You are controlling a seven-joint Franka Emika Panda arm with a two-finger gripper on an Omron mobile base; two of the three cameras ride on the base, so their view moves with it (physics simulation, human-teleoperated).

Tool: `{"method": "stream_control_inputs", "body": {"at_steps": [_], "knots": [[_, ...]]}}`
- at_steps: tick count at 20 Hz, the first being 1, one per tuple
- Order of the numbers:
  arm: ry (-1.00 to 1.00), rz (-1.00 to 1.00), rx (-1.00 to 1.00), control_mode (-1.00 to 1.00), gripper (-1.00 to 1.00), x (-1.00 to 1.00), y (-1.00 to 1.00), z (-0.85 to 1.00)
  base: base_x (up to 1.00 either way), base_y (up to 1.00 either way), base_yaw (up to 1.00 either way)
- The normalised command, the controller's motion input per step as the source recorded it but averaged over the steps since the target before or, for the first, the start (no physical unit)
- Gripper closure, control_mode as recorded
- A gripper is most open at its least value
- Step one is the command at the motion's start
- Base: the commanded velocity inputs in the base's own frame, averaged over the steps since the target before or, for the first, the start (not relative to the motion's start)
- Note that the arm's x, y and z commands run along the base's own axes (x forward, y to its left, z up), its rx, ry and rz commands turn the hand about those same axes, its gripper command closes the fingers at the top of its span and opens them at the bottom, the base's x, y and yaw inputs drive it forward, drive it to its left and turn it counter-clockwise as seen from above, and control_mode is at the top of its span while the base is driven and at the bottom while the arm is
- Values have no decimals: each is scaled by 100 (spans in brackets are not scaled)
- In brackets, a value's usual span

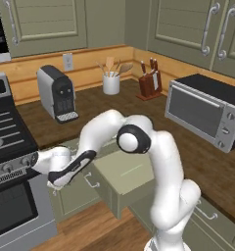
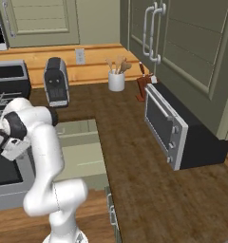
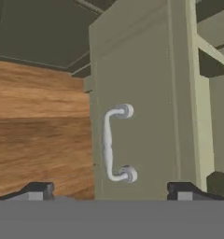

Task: Take a straw from the drawer in front and place it inside the glass cup on the dining counter.

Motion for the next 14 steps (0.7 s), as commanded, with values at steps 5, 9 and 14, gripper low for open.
{"method": "stream_control_inputs", "body": {"at_steps": [5, 9, 14], "knots": [[8, 0, 46, -100, -100, -9, -69, 99, 0, 0, 0], [8, -1, 28, -100, -100, 15, -100, 61, 0, 0, 0], [16, 0, 26, -100, -100, 29, -93, 13, 0, 0, 0]]}}
